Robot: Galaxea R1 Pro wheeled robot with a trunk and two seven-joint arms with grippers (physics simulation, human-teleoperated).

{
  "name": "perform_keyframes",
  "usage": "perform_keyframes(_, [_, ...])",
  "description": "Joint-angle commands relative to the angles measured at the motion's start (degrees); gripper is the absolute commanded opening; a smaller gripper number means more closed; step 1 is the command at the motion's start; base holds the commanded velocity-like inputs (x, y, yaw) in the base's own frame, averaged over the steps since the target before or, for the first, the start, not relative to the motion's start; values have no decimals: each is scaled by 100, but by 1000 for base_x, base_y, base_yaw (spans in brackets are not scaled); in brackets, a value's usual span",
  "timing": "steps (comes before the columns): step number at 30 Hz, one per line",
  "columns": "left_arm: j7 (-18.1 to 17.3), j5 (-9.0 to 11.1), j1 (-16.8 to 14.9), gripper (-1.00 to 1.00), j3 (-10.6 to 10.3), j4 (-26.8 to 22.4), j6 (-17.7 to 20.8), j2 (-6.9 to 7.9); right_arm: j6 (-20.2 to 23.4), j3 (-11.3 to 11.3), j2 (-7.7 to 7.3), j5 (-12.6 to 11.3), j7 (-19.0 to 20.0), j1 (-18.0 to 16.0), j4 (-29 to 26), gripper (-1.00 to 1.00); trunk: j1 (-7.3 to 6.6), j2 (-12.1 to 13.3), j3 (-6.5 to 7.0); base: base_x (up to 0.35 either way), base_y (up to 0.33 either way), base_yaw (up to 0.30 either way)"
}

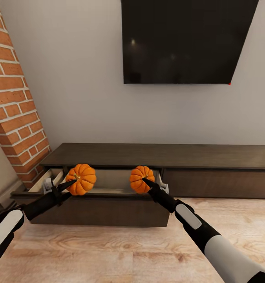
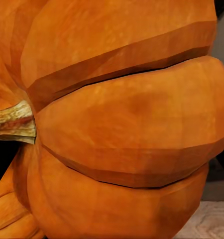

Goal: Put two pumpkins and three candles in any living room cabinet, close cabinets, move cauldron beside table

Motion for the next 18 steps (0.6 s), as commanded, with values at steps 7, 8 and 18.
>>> perform_keyframes(7, [12, 32, -4, -100, -9, 16, 26, 4, -87, 29, -6, -41, 14, 1, 3, -100, -19, 8, 150, 0, 0, 0])
perform_keyframes(8, [12, 32, -4, -100, -9, 16, 25, 4, -88, 30, -5, -41, 16, 1, 3, -100, -21, 9, 172, 0, 0, 0])
perform_keyframes(18, [12, 34, -4, -100, -9, 16, 24, 4, -92, 30, -3, -38, 19, 1, 4, -100, -47, 22, 394, 0, 0, 0])
